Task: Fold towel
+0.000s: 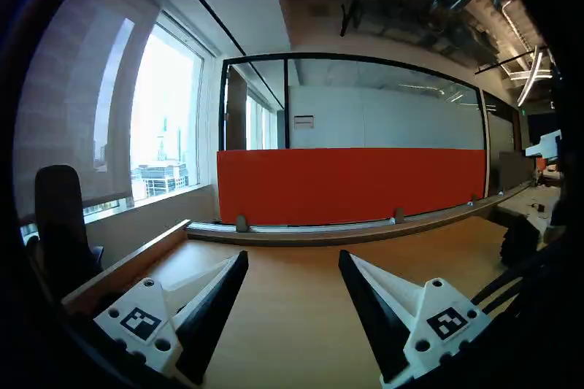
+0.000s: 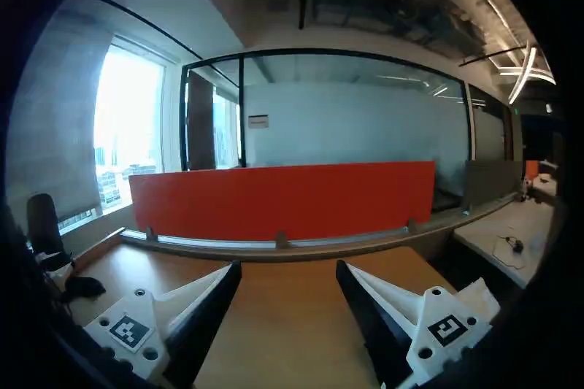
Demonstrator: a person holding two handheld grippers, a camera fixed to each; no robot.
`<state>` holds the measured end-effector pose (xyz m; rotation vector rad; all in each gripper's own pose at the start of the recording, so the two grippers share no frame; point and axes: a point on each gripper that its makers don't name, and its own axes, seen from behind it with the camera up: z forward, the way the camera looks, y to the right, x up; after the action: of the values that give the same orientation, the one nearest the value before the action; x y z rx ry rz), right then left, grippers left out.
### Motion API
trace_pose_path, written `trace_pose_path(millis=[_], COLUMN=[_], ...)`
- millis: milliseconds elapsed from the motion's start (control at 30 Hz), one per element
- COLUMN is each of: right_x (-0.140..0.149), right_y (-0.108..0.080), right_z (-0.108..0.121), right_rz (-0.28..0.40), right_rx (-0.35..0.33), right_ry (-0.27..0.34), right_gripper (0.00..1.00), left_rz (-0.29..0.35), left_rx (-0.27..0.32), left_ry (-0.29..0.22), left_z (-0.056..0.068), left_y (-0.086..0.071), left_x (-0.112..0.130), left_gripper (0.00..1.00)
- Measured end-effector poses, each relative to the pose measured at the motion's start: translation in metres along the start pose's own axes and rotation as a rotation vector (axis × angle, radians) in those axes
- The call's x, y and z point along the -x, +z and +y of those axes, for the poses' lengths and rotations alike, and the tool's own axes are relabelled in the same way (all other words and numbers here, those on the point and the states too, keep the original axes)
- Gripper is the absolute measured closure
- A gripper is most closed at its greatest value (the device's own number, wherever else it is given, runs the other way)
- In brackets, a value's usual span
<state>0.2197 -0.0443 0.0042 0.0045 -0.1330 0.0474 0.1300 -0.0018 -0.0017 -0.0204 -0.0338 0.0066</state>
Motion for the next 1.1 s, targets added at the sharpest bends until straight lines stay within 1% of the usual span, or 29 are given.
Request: trace_pose_path(millis=[167,267,400,567,767,900,1100], right_x=[0.005,0.009,0.017,0.03,0.04,0.046,0.048], right_y=[0.0,0.0,0.001,0.006,0.012,0.015,0.017], right_z=[-0.003,-0.004,-0.006,-0.009,-0.02,-0.024,-0.024], right_rz=[0.006,0.008,0.011,0.008,0.019,0.02,0.024], right_rx=[0.004,0.005,0.003,-0.001,-0.021,-0.03,-0.032], right_ry=[0.005,0.013,0.015,-0.005,-0.01,-0.017,-0.029], right_gripper=[0.0,0.0,0.0,0.0,0.0,0.0,0.0], left_rz=[0.011,0.014,0.017,0.021,0.023,0.025,0.03], left_rx=[-0.007,-0.011,-0.014,-0.01,-0.014,-0.014,-0.013], left_ry=[-0.027,-0.033,-0.031,-0.02,-0.018,-0.021,-0.019], left_z=[-0.002,-0.002,-0.002,-0.003,-0.004,-0.002,0.002], left_y=[0.0,0.001,0.002,0.003,0.004,0.005,0.007], left_x=[0.021,0.035,0.051,0.07,0.092,0.103,0.114], left_gripper=[0.08,0.08,0.08,0.08,0.08,0.08,0.08])
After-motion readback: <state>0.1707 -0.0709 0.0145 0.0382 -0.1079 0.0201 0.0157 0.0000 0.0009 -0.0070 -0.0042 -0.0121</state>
